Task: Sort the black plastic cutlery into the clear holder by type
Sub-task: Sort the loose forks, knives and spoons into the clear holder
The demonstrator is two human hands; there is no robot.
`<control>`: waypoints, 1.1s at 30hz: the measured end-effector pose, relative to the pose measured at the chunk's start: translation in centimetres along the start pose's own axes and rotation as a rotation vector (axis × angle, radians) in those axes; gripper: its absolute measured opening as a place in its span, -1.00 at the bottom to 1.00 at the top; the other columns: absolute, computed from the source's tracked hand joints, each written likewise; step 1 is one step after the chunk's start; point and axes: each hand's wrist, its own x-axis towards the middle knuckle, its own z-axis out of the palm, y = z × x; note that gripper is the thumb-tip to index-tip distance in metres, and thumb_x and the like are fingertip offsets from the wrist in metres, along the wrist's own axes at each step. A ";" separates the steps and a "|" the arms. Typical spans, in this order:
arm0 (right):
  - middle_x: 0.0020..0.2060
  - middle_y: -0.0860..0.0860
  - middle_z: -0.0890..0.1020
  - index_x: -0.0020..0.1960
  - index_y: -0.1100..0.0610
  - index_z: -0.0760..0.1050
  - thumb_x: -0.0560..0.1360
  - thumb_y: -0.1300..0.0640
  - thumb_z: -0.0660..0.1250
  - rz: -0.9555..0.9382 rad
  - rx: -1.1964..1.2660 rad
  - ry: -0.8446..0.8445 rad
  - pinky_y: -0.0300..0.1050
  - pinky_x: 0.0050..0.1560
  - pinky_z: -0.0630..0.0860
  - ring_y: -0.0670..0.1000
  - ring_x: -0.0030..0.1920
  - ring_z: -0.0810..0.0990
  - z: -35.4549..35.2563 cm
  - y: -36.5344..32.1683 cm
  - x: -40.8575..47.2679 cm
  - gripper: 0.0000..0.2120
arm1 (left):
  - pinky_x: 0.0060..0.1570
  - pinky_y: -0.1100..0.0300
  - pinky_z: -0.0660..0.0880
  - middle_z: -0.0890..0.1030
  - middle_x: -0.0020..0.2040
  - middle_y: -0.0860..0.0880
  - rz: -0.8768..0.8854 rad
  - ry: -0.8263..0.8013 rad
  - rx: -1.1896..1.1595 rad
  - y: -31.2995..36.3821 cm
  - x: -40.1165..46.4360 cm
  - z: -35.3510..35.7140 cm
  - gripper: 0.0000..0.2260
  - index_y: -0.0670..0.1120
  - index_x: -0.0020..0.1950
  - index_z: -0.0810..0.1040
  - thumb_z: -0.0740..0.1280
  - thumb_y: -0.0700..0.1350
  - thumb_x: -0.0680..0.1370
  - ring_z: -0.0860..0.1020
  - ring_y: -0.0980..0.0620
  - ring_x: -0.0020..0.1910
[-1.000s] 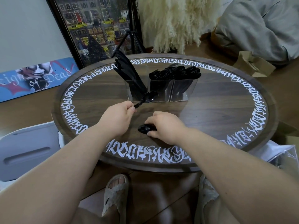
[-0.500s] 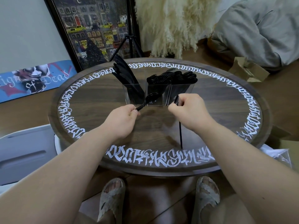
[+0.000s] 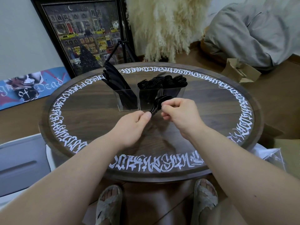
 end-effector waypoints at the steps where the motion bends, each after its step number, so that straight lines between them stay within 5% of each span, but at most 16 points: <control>1: -0.37 0.06 0.58 -0.21 0.15 0.55 0.48 0.36 0.33 -0.001 -0.031 0.004 -0.25 -0.34 0.55 -0.10 -0.40 0.58 0.0 0.0 0.0 -0.84 | -0.14 0.14 0.33 0.52 -0.27 0.08 0.016 -0.004 0.034 0.1 0.1 0.1 -0.73 0.02 -0.18 0.44 0.09 0.05 0.65 0.47 0.08 -0.20; 7: -0.31 0.01 0.60 -0.04 0.03 0.34 0.47 0.16 0.40 -0.112 -0.339 0.107 0.01 -0.20 0.62 -0.04 -0.36 0.65 -0.7 0.2 0.1 -0.77 | -0.07 0.20 0.33 0.54 -0.14 0.12 0.058 -0.030 0.110 0.3 0.0 -0.2 -0.76 0.02 0.02 0.53 0.07 -0.04 0.67 0.48 0.10 -0.07; 11: -0.24 -0.05 0.62 0.12 0.06 0.49 0.48 0.20 0.40 -0.135 -0.263 0.099 -0.08 -0.20 0.62 -0.08 -0.38 0.65 -1.1 0.1 0.2 -0.76 | -0.18 0.18 0.31 0.46 -0.30 0.13 0.074 -0.059 0.108 0.0 0.0 -0.3 -0.74 0.00 0.02 0.54 0.06 -0.04 0.67 0.43 0.16 -0.26; 15: -0.38 -0.01 0.63 -0.23 -0.07 0.58 0.46 0.20 0.40 -0.188 -0.290 0.086 0.07 -0.11 0.63 -0.03 -0.36 0.65 -1.2 0.1 -0.2 -0.82 | -0.17 0.12 0.37 0.45 -0.33 0.09 0.101 -0.110 0.133 0.0 -0.2 -0.4 -0.71 0.08 -0.23 0.38 0.06 -0.06 0.67 0.43 0.06 -0.27; 17: -0.39 0.01 0.64 -0.25 -0.05 0.58 0.45 0.17 0.40 -0.193 -0.299 0.094 0.09 -0.10 0.61 -0.01 -0.34 0.65 -1.4 0.0 -0.3 -0.84 | -0.15 0.10 0.37 0.46 -0.31 0.09 0.111 -0.107 0.140 0.2 -0.3 -0.3 -0.71 0.09 -0.24 0.35 0.05 -0.06 0.67 0.44 0.04 -0.24; 23: -0.31 -0.04 0.64 0.13 0.06 0.58 0.57 0.24 0.25 -0.153 -0.126 0.092 -0.17 -0.14 0.61 -0.13 -0.33 0.62 -2.1 -1.1 -0.8 -0.78 | 0.10 0.15 0.37 0.58 0.09 0.00 0.172 -0.003 0.198 2.1 -0.5 -0.3 -0.72 -0.04 0.24 0.49 0.05 -0.06 0.67 0.49 0.00 0.10; 26: -0.34 0.00 0.63 0.01 0.16 0.62 0.53 0.35 0.27 -0.143 0.062 0.117 -0.28 -0.29 0.53 -0.14 -0.39 0.57 -3.5 -2.5 -1.2 -0.80 | 0.12 0.25 0.30 0.52 0.19 0.02 0.255 0.068 0.251 3.8 -0.4 -0.7 -0.68 -0.01 0.36 0.44 0.09 -0.02 0.65 0.46 0.04 0.21; 33: -0.29 -0.09 0.64 0.04 0.04 0.61 0.52 0.27 0.33 -0.575 -0.208 0.406 -0.24 -0.13 0.59 -0.15 -0.31 0.62 -9.1 -8.1 0.6 -0.81 | 0.34 0.14 0.21 0.38 0.39 0.02 0.349 0.298 0.411 6.3 4.4 -4.4 -0.37 -0.01 0.47 0.30 0.33 0.22 0.48 0.29 -0.02 0.38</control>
